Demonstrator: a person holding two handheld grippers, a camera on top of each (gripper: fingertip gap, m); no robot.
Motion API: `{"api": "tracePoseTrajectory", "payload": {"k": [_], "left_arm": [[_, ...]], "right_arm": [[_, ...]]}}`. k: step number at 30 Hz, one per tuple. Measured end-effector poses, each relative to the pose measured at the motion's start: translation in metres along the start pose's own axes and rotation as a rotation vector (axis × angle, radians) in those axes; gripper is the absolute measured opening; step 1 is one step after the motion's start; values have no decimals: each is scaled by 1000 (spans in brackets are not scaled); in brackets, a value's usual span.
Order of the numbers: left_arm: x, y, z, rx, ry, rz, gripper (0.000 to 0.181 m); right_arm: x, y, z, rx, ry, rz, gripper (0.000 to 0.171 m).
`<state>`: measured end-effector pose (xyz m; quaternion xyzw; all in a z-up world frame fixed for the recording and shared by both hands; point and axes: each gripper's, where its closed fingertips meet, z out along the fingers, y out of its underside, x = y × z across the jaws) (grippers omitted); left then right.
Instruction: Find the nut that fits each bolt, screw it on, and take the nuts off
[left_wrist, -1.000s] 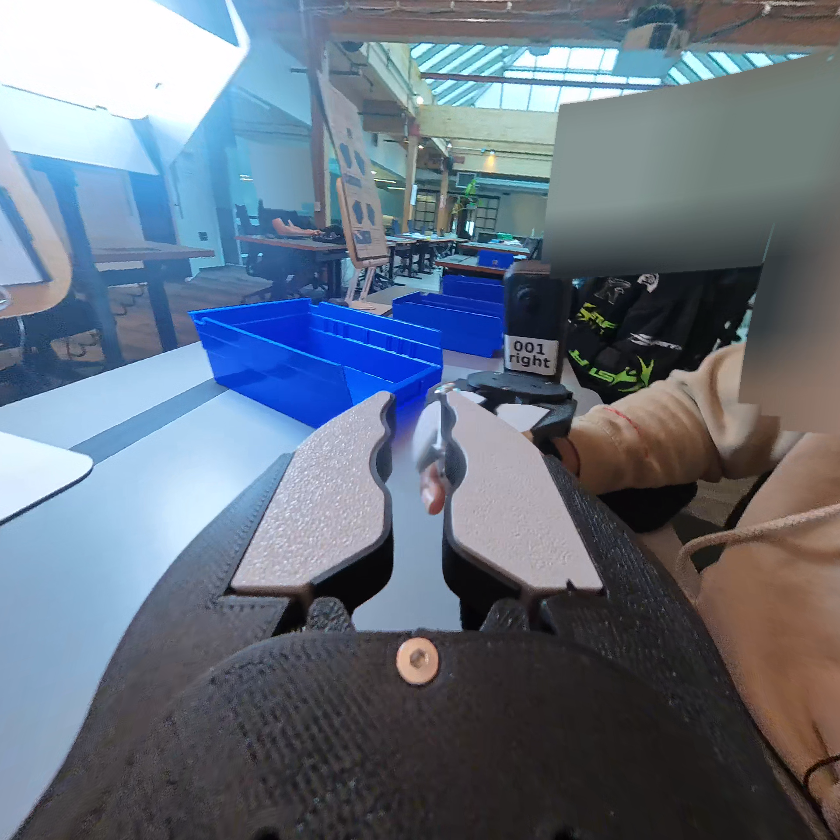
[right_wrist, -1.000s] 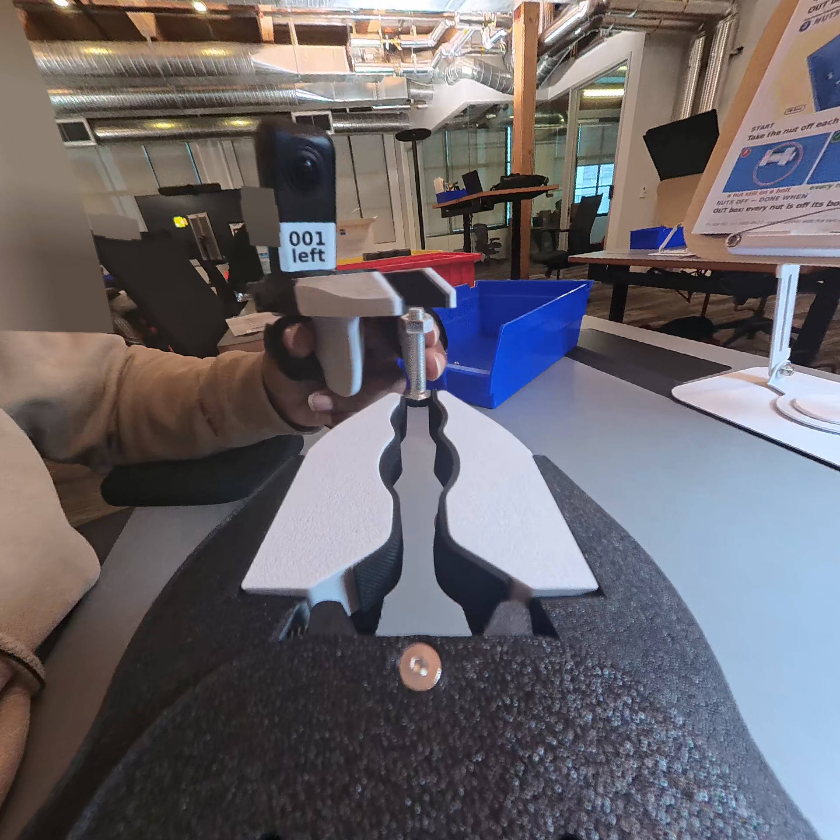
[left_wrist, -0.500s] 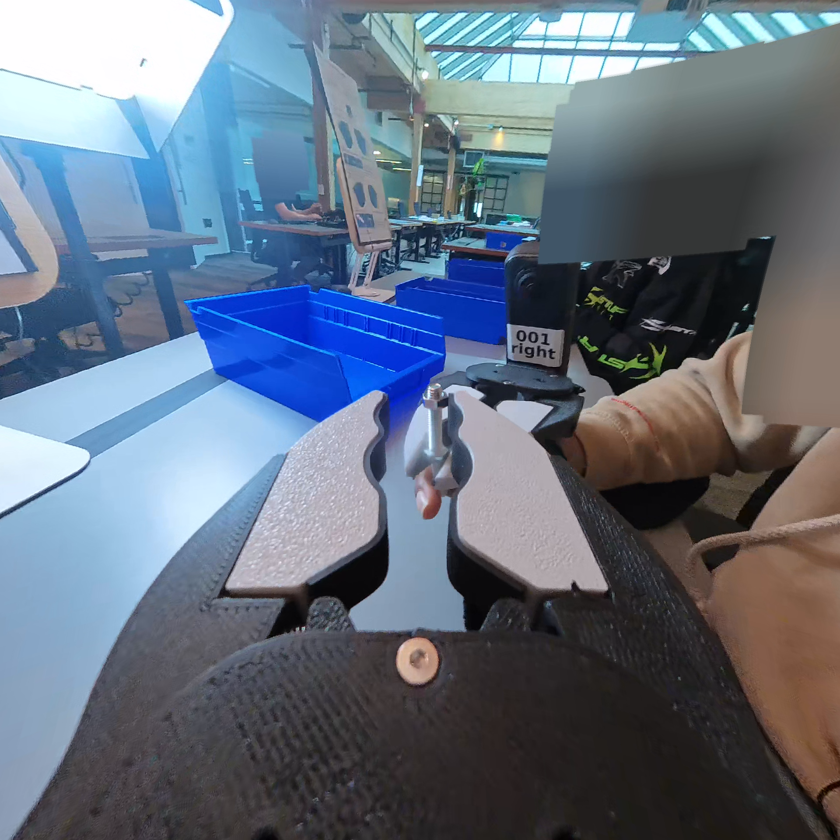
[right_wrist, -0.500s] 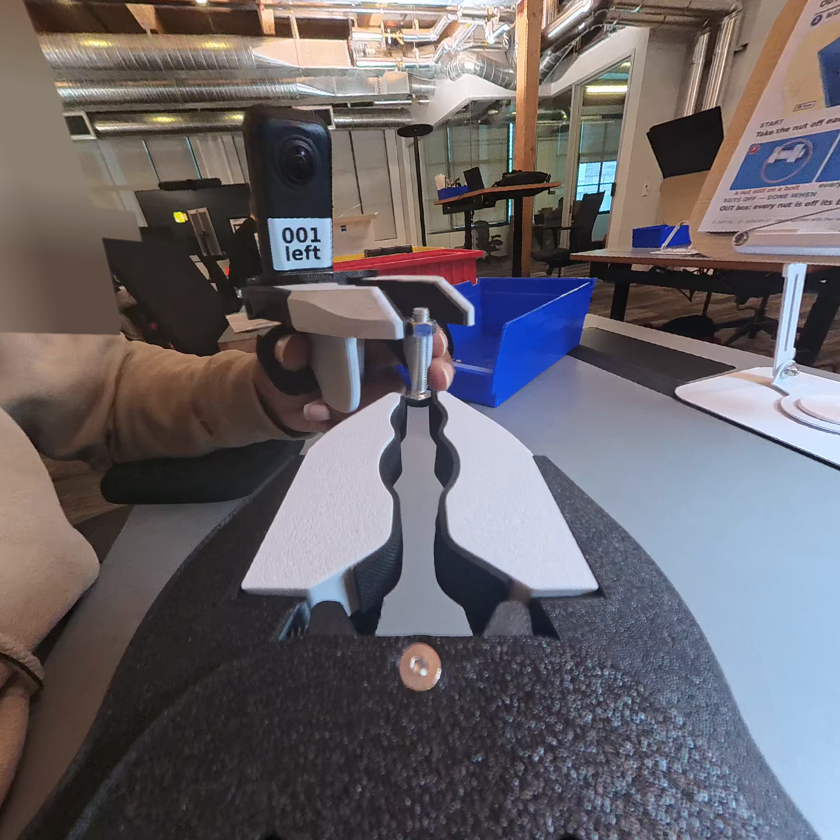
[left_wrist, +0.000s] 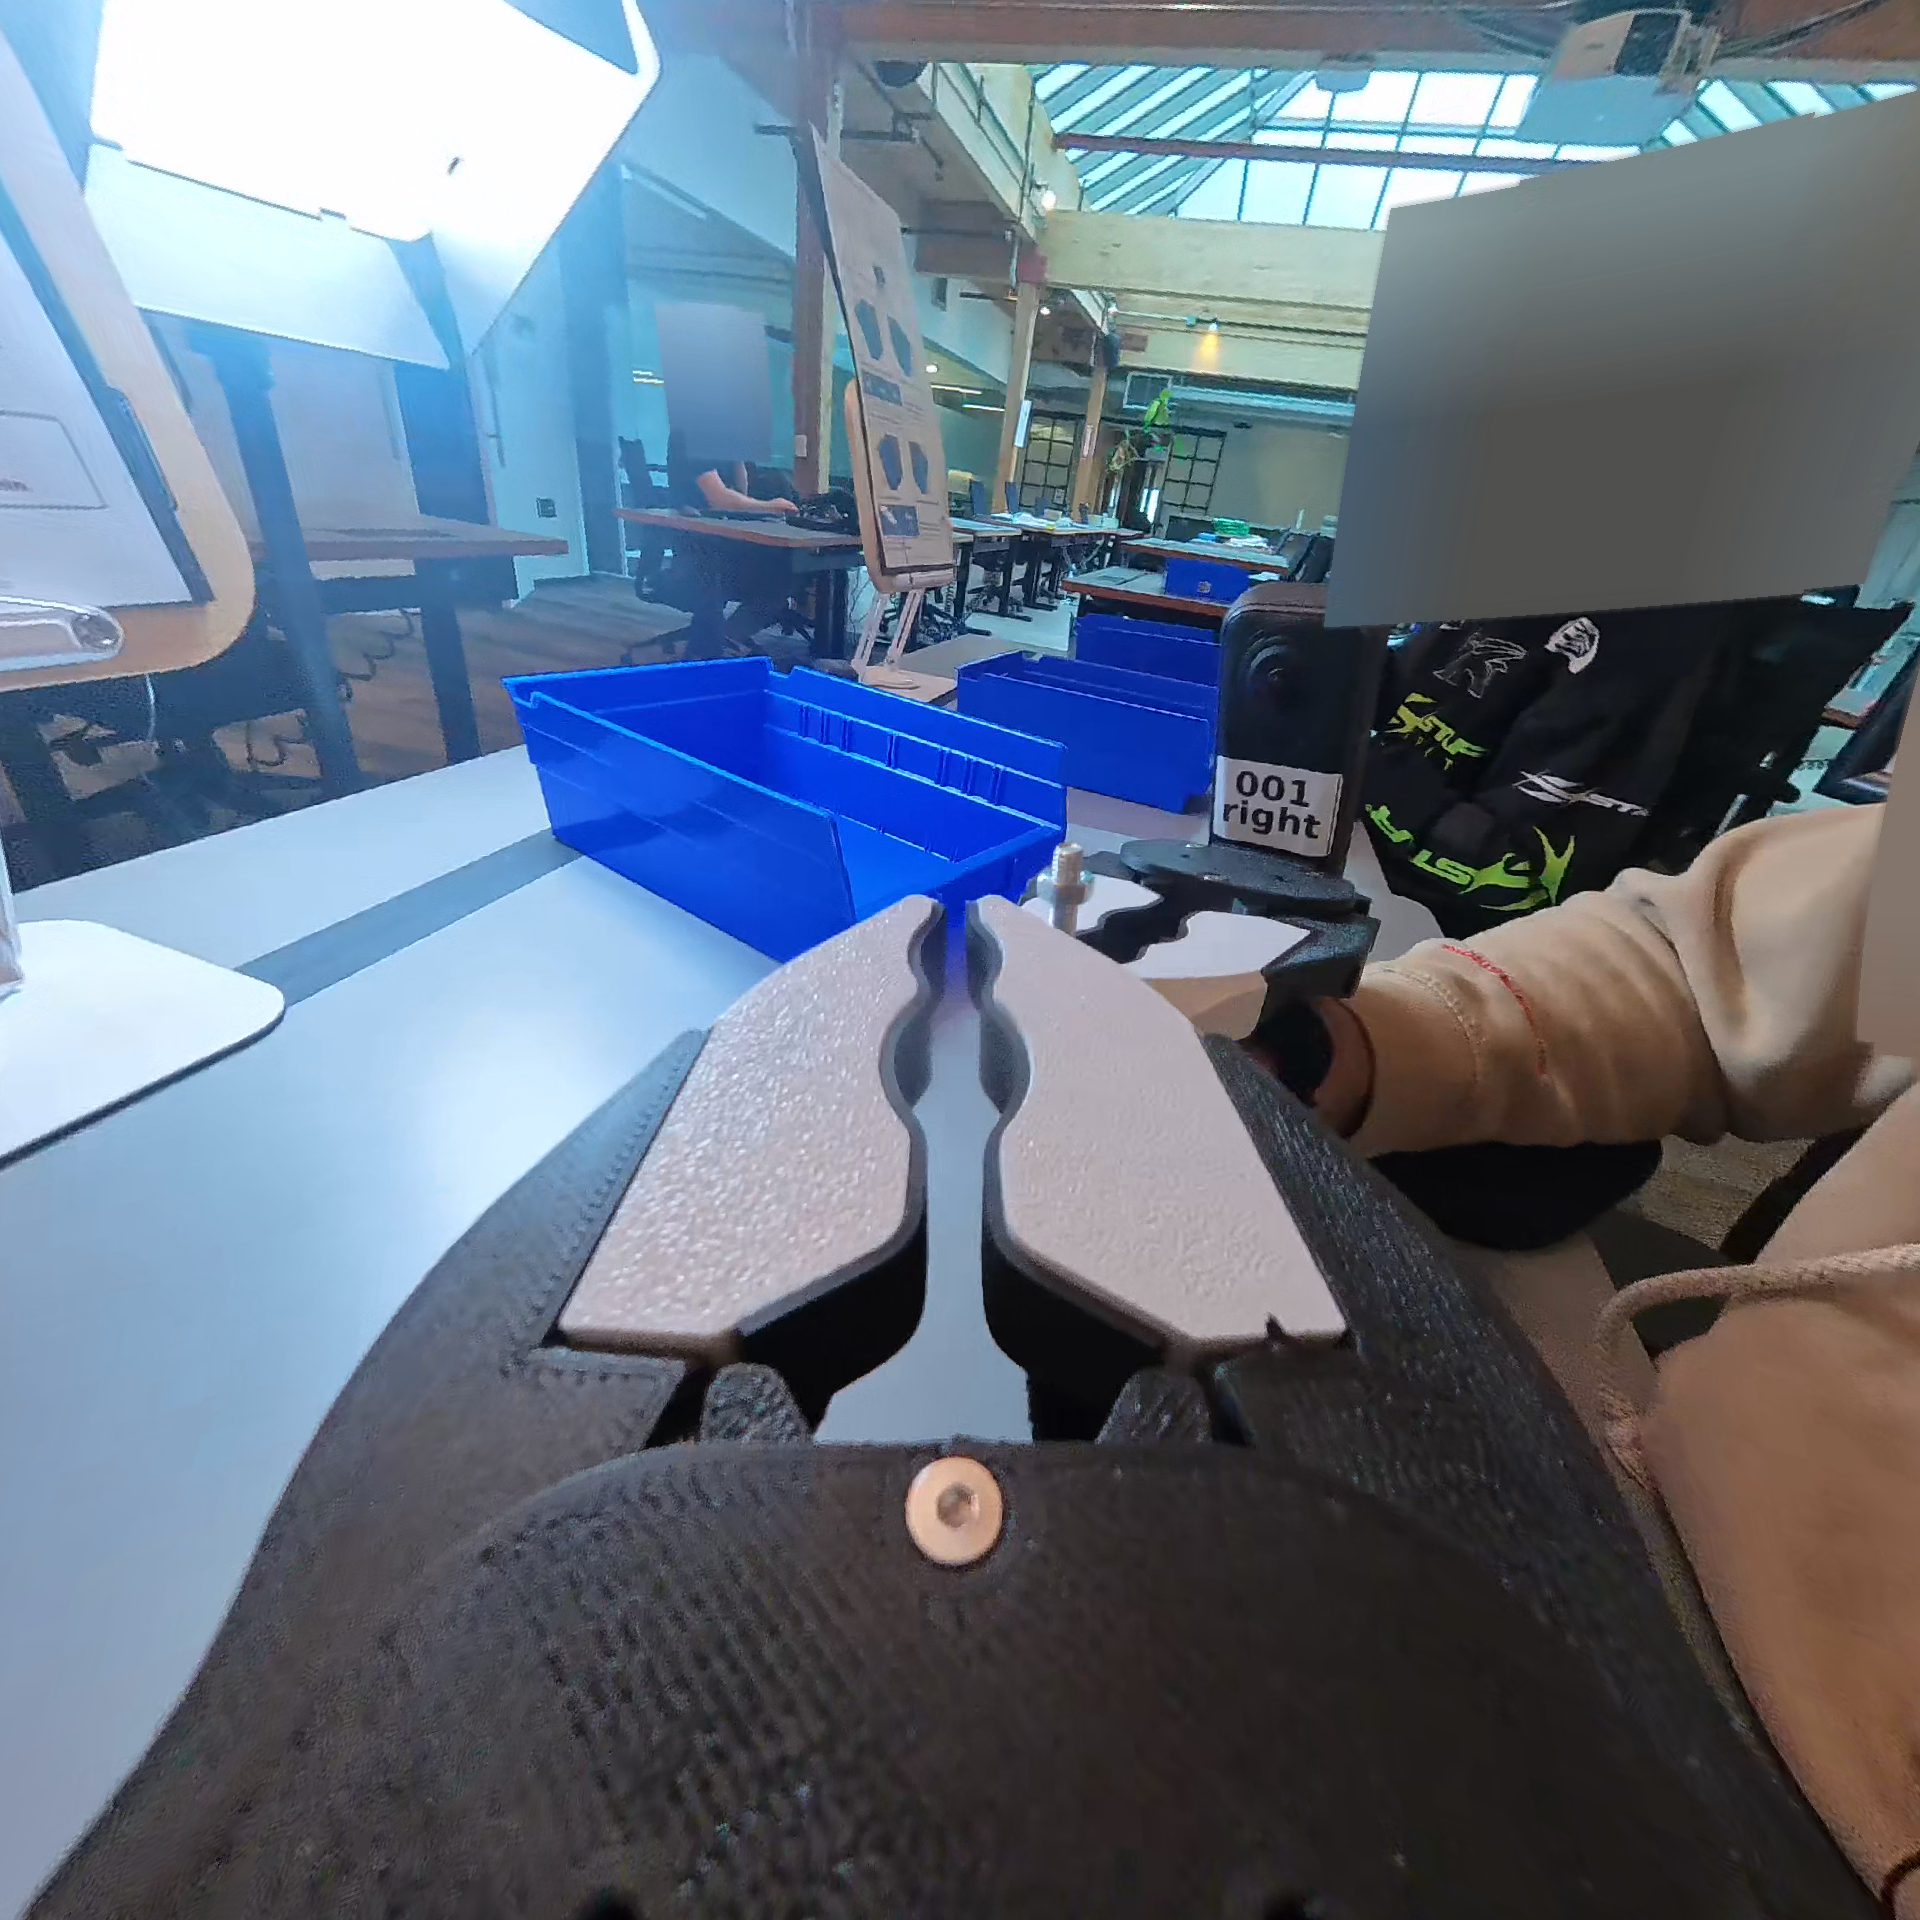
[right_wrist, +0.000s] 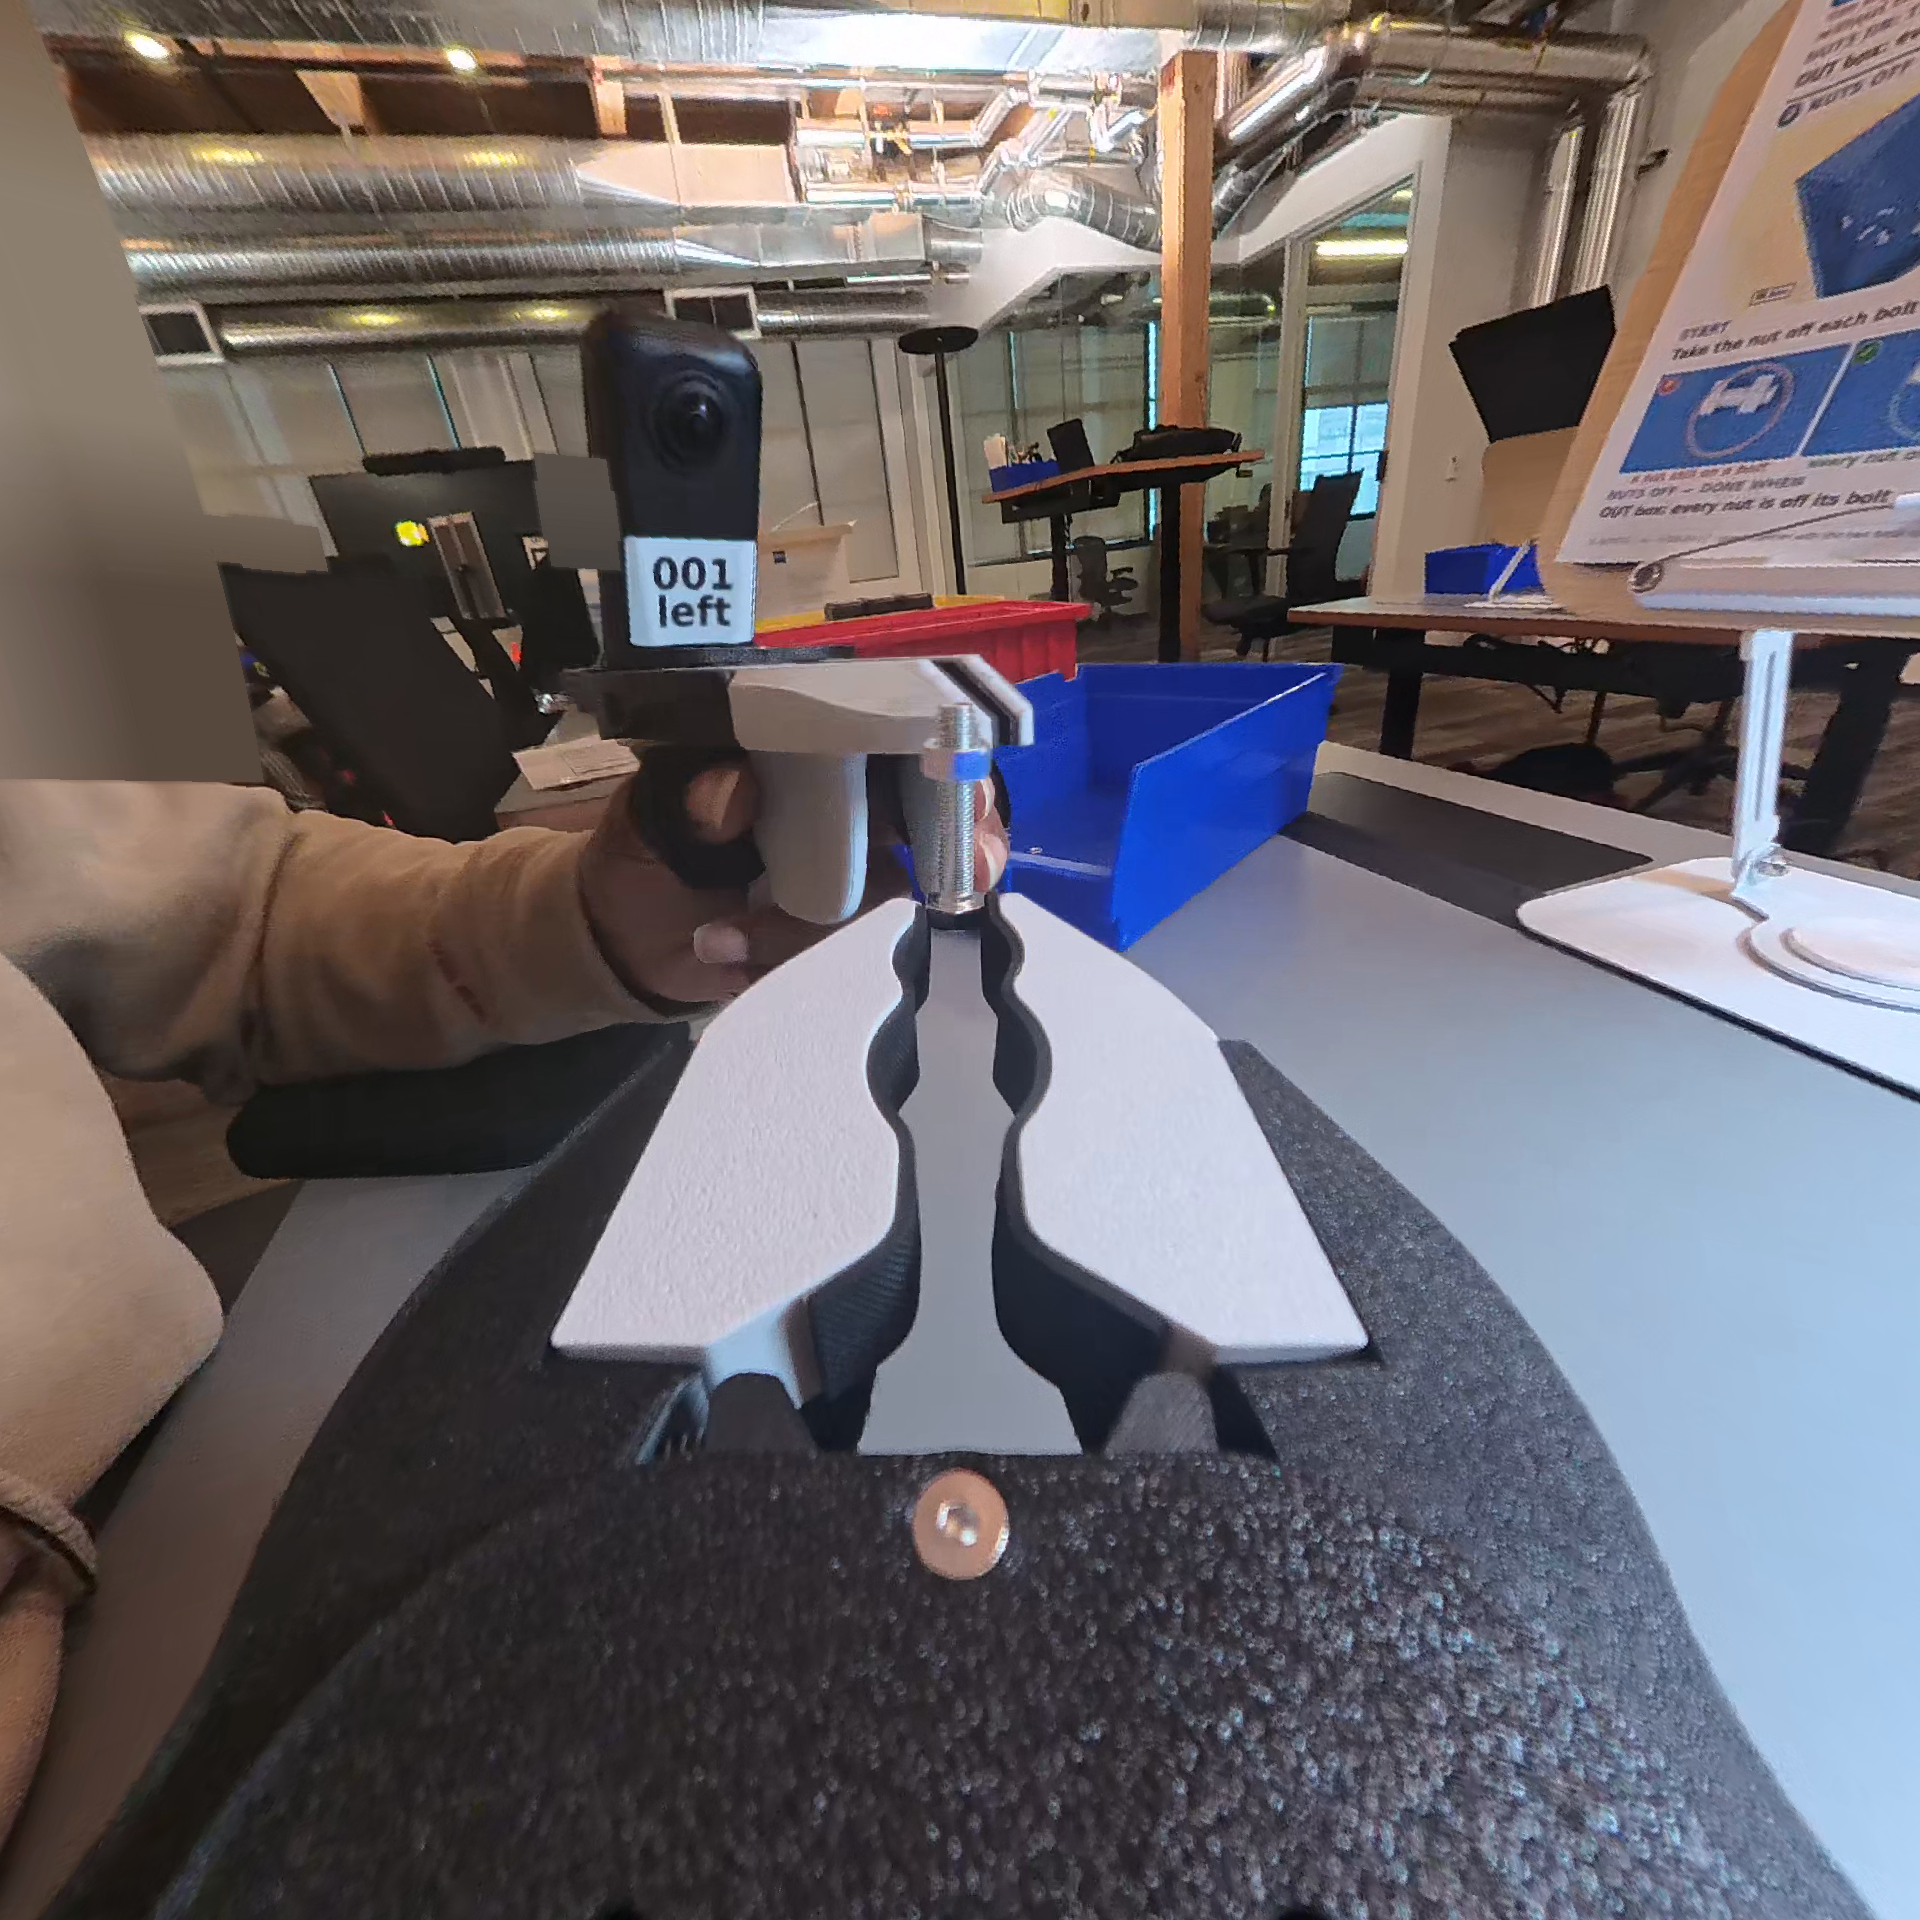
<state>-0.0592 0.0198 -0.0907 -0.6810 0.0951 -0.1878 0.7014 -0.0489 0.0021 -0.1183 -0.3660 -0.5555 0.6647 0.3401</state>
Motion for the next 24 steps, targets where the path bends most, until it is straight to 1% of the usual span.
{"api": "tracePoseTrajectory", "payload": {"k": [2, 5, 6, 9, 10, 11, 13, 17, 19, 20, 21, 23, 24], "left_arm": [[2, 0, 0, -5, 24, -27, 12], [14, 2, 6, -16, 60, -4, 23], [16, 4, 8, -29, 60, 5, 24], [12, 5, 7, -41, 46, -1, 20], [6, 4, 5, -31, 16, -11, 6], [3, 1, 3, -12, 2, -9, 4], [4, 0, 2, -12, 18, -31, 7], [18, 3, 9, -27, 64, -8, 23], [14, 5, 9, -39, 37, 15, 21], [13, 4, 8, -36, 37, 10, 17], [6, 2, 5, -28, 2, -3, 4], [-1, -1, 2, -10, -10, -30, 5], [1, -1, 2, -7, 5, -46, 10]], "right_arm": [[1, -1, 0, 0, 8, -6, 9], [0, 3, 2, -16, 9, -5, 10], [-1, 4, 3, -17, 6, -7, 9], [-1, 2, 2, -11, 4, -6, 9], [0, 1, 1, 2, 1, 3, 9], [0, -1, 0, 10, 0, 7, 9], [1, -3, -1, 13, 7, -3, 9], [0, 2, 2, -4, 5, 1, 9], [-1, 1, 3, -3, 2, -4, 9], [-1, 0, 2, 4, 3, 0, 9], [0, -2, 0, 16, 1, 8, 9], [2, -6, -2, 27, 6, 4, 9], [3, -6, -2, 26, 9, 0, 9]]}}
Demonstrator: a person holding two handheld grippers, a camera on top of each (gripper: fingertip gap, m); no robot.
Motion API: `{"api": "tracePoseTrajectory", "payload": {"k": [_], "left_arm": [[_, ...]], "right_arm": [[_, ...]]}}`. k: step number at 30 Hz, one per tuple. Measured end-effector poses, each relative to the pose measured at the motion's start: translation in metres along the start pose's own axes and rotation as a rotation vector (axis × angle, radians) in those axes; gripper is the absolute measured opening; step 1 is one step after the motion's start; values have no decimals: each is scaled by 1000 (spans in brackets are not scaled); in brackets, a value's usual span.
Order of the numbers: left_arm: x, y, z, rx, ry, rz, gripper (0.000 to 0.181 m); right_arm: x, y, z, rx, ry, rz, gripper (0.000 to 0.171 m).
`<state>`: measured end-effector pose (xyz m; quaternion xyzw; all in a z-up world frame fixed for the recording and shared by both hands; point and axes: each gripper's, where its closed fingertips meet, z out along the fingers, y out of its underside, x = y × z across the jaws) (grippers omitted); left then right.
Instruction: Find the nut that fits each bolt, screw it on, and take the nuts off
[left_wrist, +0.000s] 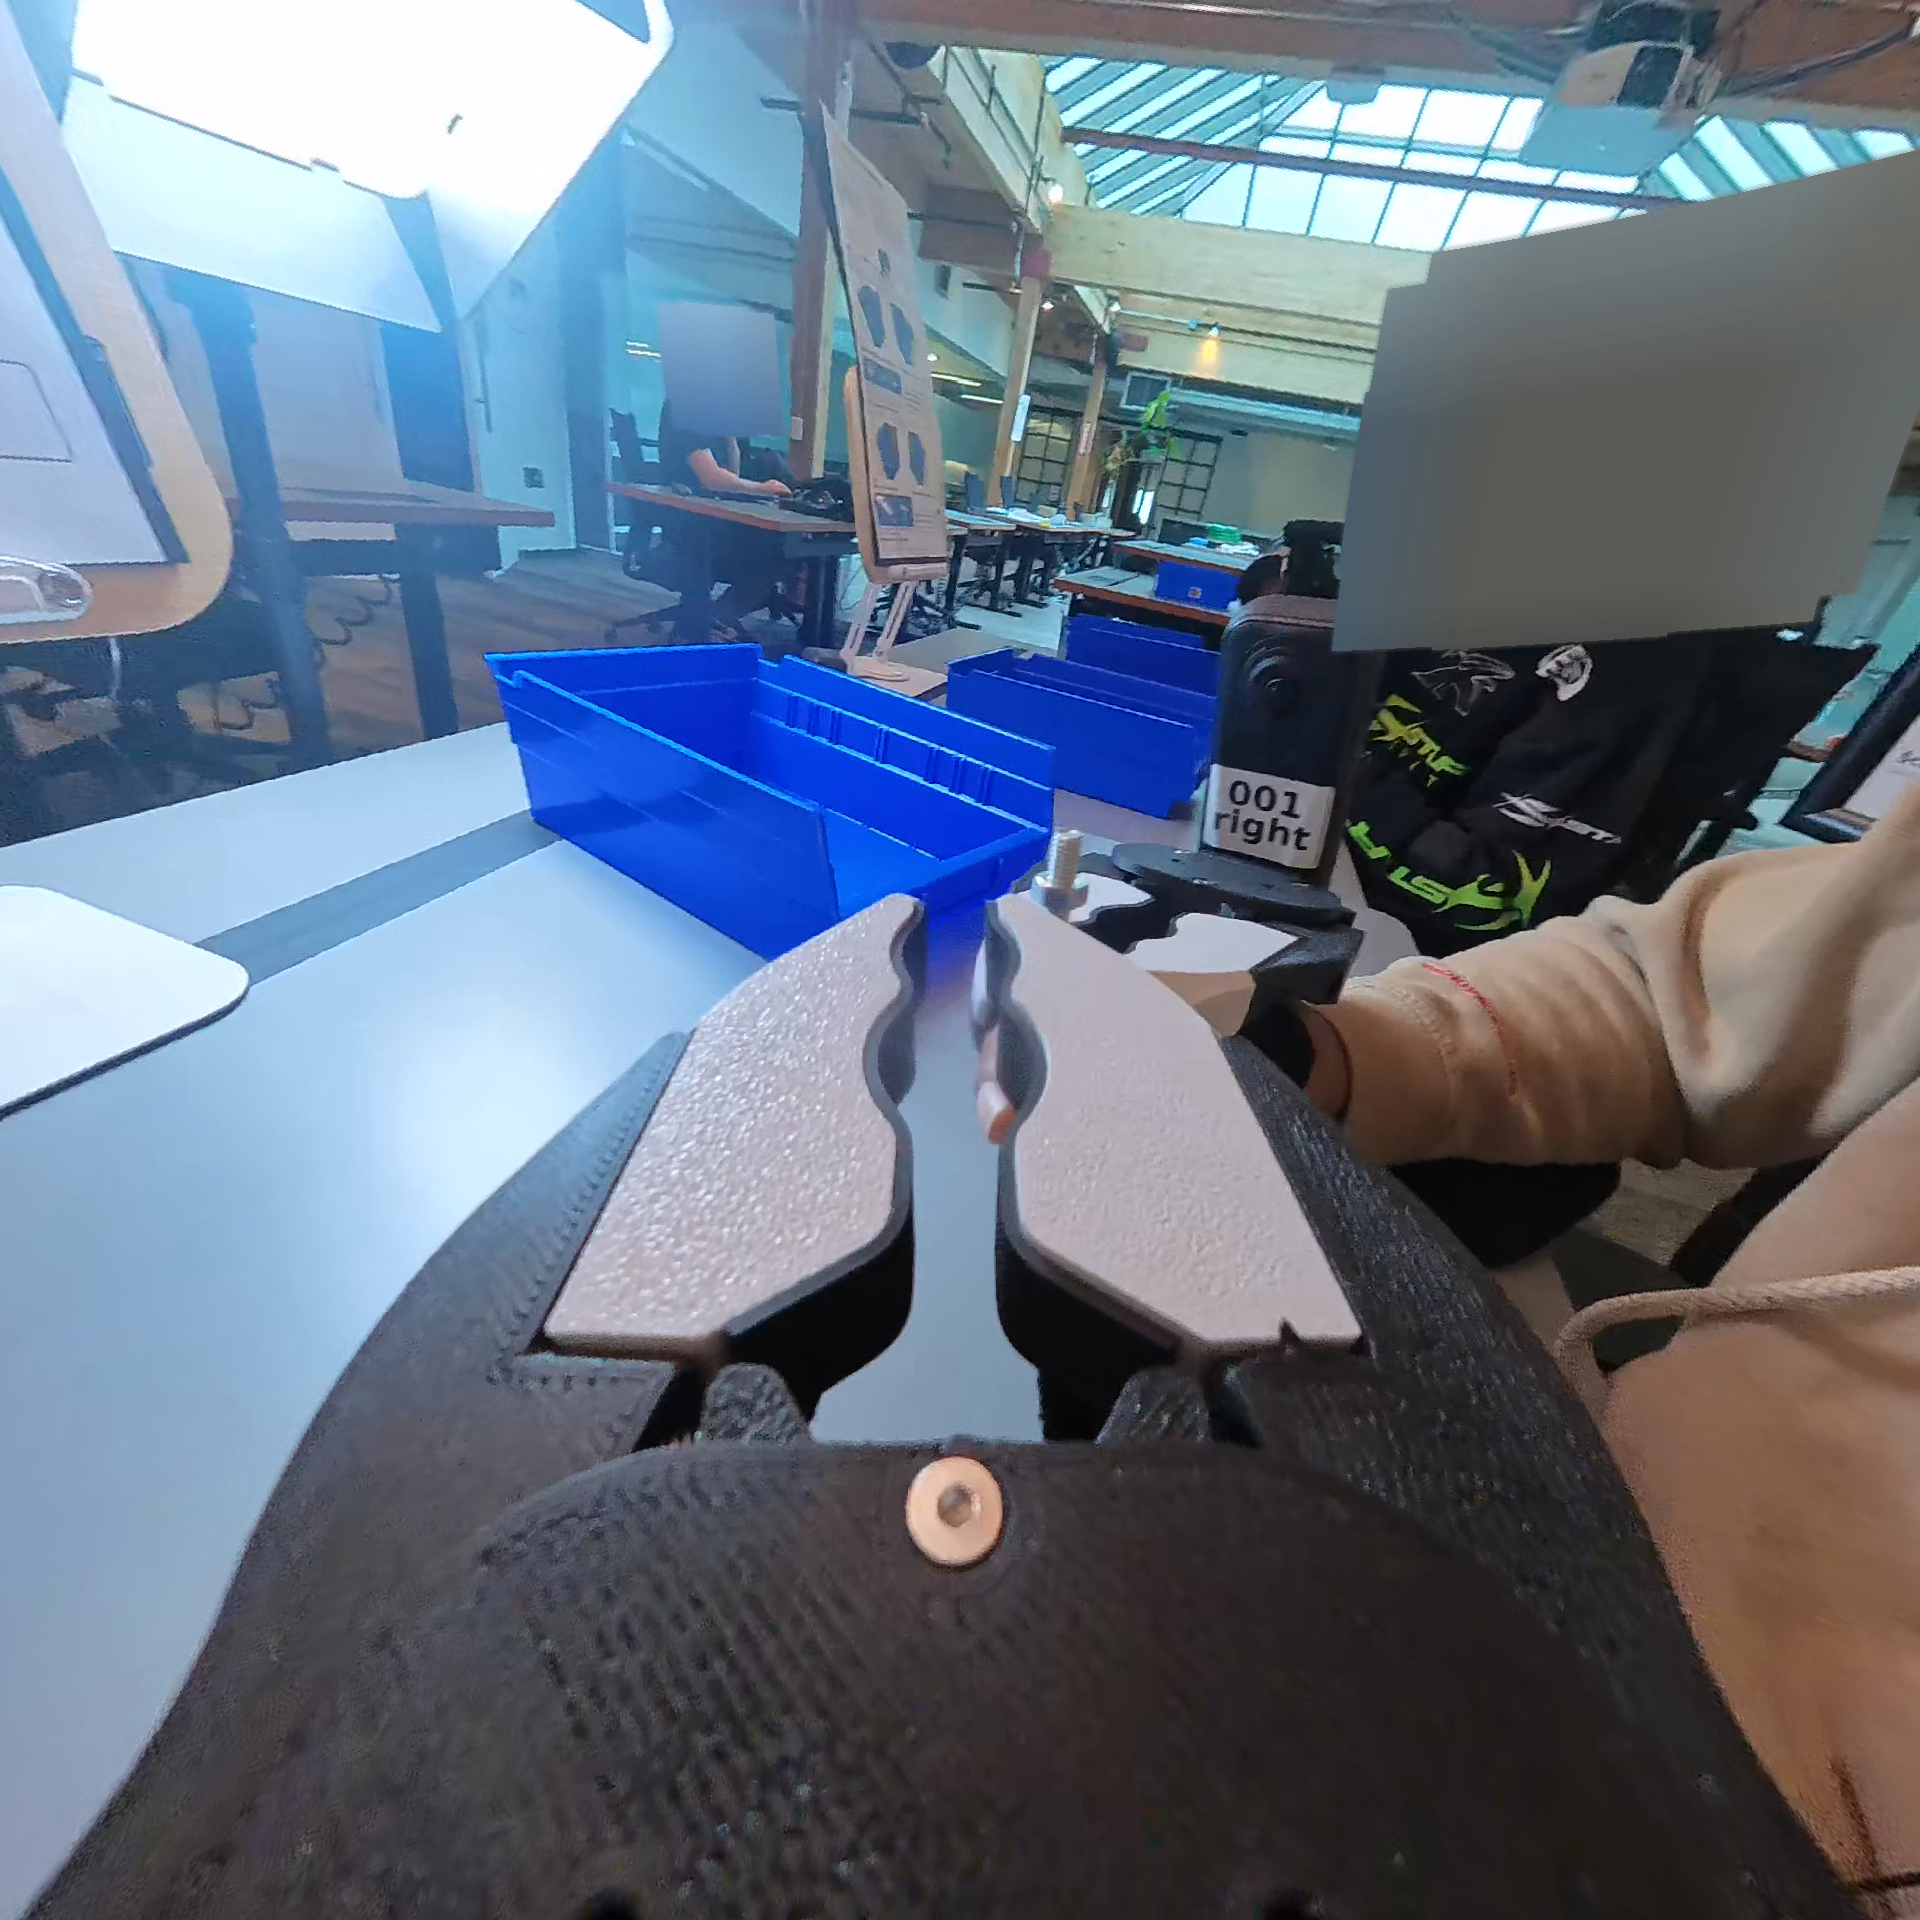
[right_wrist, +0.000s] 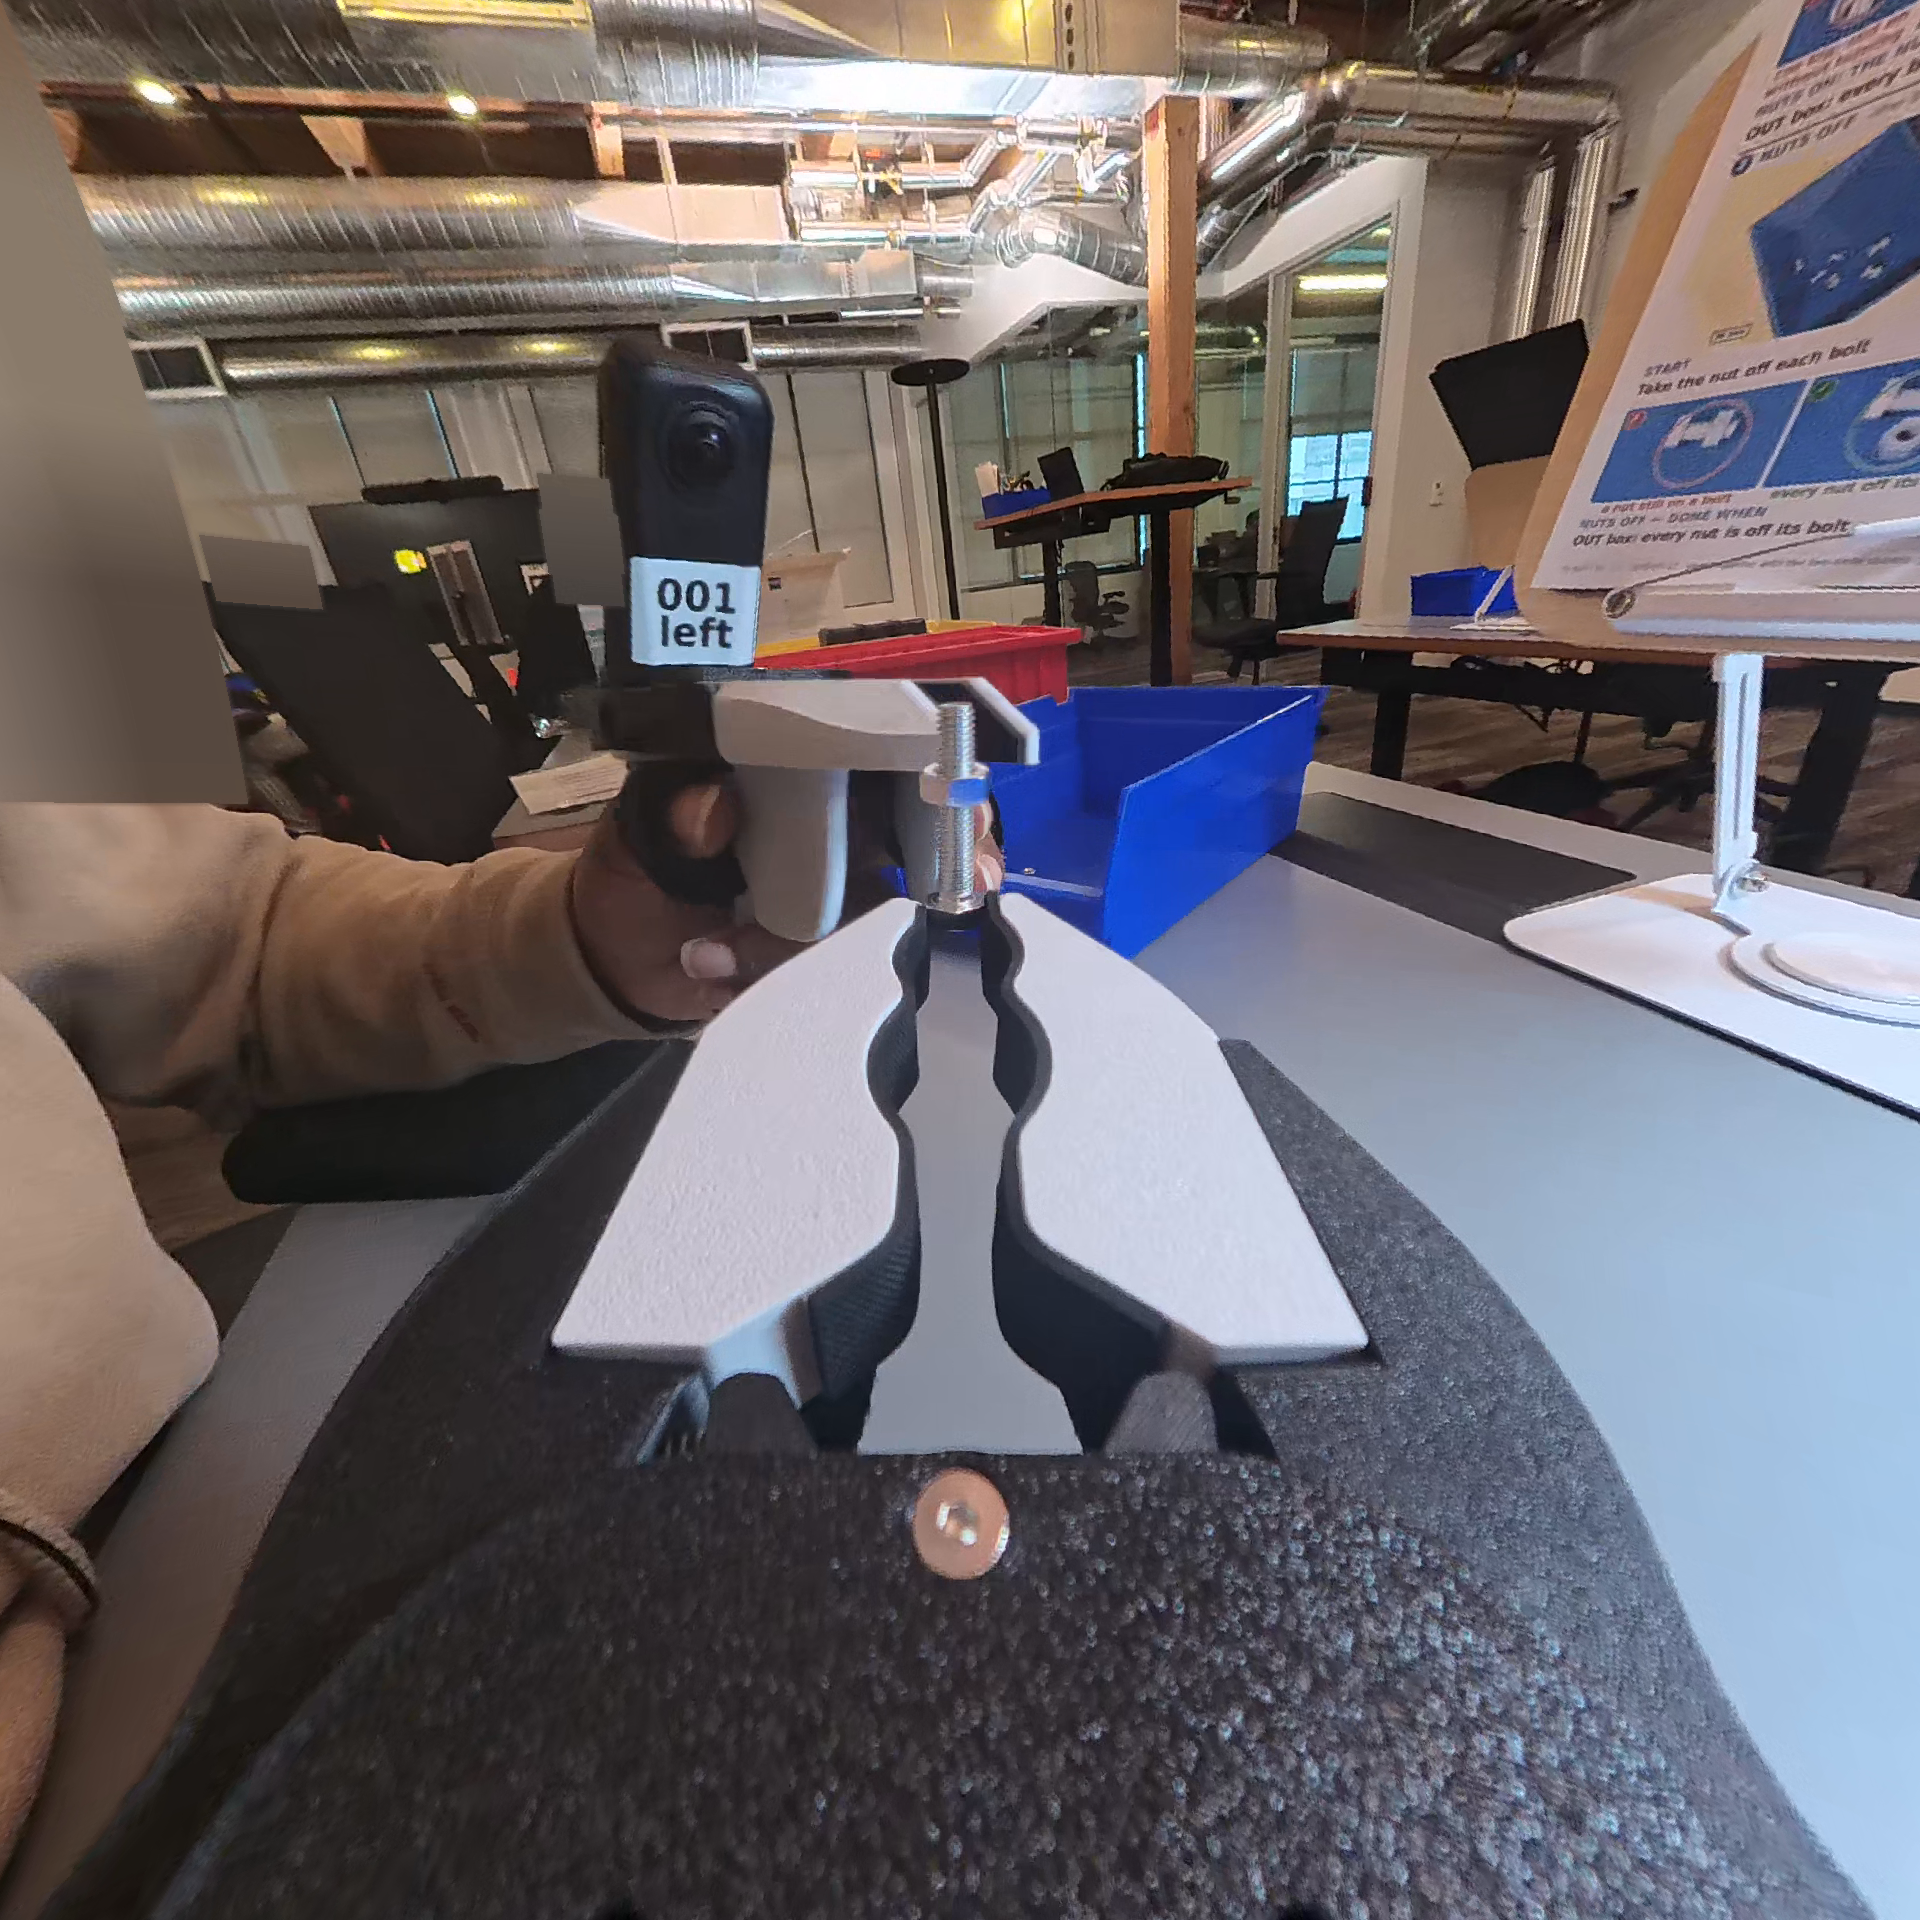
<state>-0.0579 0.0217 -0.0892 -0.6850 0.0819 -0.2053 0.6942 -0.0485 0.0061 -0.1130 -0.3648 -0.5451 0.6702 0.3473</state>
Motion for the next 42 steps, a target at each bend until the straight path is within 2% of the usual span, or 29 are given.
{"api": "tracePoseTrajectory", "payload": {"k": [4, 6, 7, 8, 9, 15, 17, 19, 20, 26, 29, 30, 31, 38, 40, 41, 42], "left_arm": [[16, 5, 7, -17, 55, 35, 24], [13, 7, 8, -29, 34, 47, 23], [10, 5, 6, -24, 27, 38, 18], [2, 3, 3, -16, -16, 34, 5], [-3, 2, 1, -5, -33, 30, 5], [17, 4, 8, -14, 52, 40, 26], [11, 7, 8, -31, 18, 55, 24], [-2, 4, 3, -18, -37, 29, 5], [-6, 1, 0, -1, -45, 18, 5], [15, 7, 9, -30, 31, 50, 26], [10, 8, 8, -38, 16, 44, 21], [4, 5, 5, -26, -20, 31, 5], [0, 2, 3, -3, -37, 30, 5], [14, 6, 9, -29, 22, 44, 26], [10, 6, 7, -31, 0, 55, 22], [2, 5, 5, -31, -42, 47, 6], [-4, 3, 2, -22, -65, 46, 5]], "right_arm": [[-2, 5, 3, -20, -1, -2, 9], [-4, 5, 4, -19, -6, -6, 10], [-3, 3, 3, -11, -5, -2, 9], [-2, 1, 1, 2, -6, 5, 9], [-1, -2, 0, 11, -4, 7, 9], [-1, 2, 2, -9, 1, 7, 9], [-3, 3, 3, -12, -4, 1, 10], [-1, 0, 1, 2, -5, 8, 9], [0, -2, 0, 6, -1, 7, 9], [-1, 3, 3, -14, -1, 8, 10], [-1, 3, 2, -11, 0, 7, 9], [0, 0, 1, 1, 0, 16, 9], [1, -1, 0, 7, 0, 19, 9], [-2, 3, 3, -12, 0, 8, 10], [-1, 1, 3, -7, 3, 8, 9], [0, -1, 1, 4, 2, 14, 9], [1, -3, 0, 14, 3, 18, 9]]}}
